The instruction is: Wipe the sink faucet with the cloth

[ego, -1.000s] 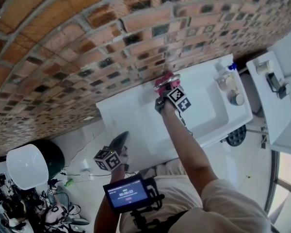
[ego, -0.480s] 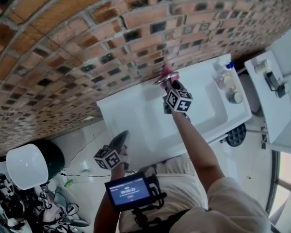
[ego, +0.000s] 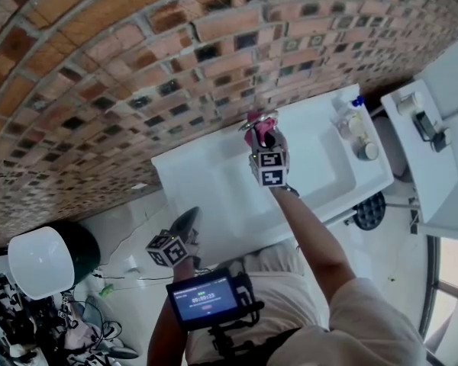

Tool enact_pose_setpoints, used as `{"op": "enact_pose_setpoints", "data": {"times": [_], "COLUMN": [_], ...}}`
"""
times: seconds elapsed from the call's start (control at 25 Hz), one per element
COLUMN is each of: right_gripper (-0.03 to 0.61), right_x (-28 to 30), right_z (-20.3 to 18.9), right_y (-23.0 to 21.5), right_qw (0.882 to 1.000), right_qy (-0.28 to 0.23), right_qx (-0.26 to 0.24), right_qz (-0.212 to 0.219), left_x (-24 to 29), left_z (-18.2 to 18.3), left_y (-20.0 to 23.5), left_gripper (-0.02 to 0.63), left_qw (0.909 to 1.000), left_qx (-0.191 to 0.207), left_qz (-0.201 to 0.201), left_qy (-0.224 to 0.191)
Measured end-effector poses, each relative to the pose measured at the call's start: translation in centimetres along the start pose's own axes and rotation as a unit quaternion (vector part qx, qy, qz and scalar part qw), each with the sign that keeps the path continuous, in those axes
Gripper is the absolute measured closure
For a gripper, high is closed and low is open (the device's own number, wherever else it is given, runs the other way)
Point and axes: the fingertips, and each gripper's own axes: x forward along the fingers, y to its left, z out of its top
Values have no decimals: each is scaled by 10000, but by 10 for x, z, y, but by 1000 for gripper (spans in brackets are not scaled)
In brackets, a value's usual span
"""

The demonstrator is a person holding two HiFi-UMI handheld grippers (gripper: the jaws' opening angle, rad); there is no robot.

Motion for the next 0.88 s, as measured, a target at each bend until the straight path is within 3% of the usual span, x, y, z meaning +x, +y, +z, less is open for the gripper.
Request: {"op": "enact_pose_setpoints", "data": {"times": [0.24, 0.4, 0.52, 0.6, 0.68, 0.76, 0.88], "right_gripper": [518, 518, 518, 520, 520, 519, 518], "right_x": [-5, -6, -5, -14, -31, -52, -86], "right_z": [-7, -11, -31, -50, -62, -73, -91], "right_y": [23, 35, 63, 97, 123, 139, 151], "right_qw": [9999, 9979, 9883, 9721, 9579, 9494, 9431], "right_qy": [42, 104, 416, 677, 795, 820, 892], "right_qx": [-148, -591, -1024, -1250, -1376, -1327, -842], "right_qz": [65, 260, 1053, 1864, 2393, 2726, 3091], "left_x": [-4, -6, -6, -8, -10, -15, -24], "left_z": [-5, -7, -9, -11, -12, -10, -6], "left_y": [-1, -1, -2, -2, -3, -6, -9], "left_gripper": [620, 621, 621, 621, 621, 621, 620], "left_qw": [10000, 10000, 10000, 10000, 10000, 9998, 9995], "left_qx": [10, 11, 25, 25, -18, -71, -123], "left_qz": [-11, -22, -38, -26, -7, -14, -38], "left_qy": [45, 42, 31, 8, -54, -160, -305]}}
